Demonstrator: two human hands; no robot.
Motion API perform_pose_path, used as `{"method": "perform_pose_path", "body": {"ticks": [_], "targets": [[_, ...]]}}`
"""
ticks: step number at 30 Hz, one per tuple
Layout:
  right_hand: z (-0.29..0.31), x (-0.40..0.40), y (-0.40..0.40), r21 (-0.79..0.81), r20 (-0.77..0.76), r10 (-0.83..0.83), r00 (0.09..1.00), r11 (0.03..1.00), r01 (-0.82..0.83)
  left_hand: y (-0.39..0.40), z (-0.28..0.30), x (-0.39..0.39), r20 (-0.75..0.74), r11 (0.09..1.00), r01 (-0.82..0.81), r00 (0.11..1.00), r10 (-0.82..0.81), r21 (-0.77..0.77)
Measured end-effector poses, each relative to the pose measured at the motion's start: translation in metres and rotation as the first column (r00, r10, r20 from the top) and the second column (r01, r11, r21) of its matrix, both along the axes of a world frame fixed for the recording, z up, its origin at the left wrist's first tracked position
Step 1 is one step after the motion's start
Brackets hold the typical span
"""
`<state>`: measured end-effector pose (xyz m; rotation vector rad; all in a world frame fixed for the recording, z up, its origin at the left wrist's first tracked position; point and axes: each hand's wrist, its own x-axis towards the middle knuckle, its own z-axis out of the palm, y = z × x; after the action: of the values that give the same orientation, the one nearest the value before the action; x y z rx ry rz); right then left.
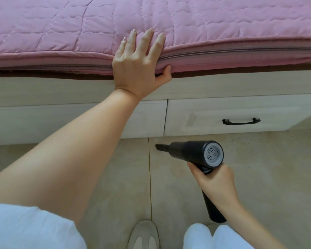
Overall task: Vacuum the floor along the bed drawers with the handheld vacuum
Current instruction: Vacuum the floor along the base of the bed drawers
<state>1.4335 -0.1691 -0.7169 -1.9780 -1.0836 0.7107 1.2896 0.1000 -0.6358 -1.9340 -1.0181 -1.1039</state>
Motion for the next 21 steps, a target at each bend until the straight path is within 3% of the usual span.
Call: {"method": "perform_pose_path", "body": {"ticks": [10, 21], "targets": [[0.007, 0.014, -0.005, 0.002, -0.035, -0.066, 0.997, 0.998, 0.066, 0.001, -0.001, 0.001, 0.010, 1.000, 0.000, 1.000, 0.000, 0.002], [0.008, 0.035, -0.017, -0.011, 0.026, -0.154, 0.988, 0.988, 0.154, 0.000, -0.001, 0.000, 0.009, 1.000, -0.006, 1.000, 0.006, 0.009]]}}
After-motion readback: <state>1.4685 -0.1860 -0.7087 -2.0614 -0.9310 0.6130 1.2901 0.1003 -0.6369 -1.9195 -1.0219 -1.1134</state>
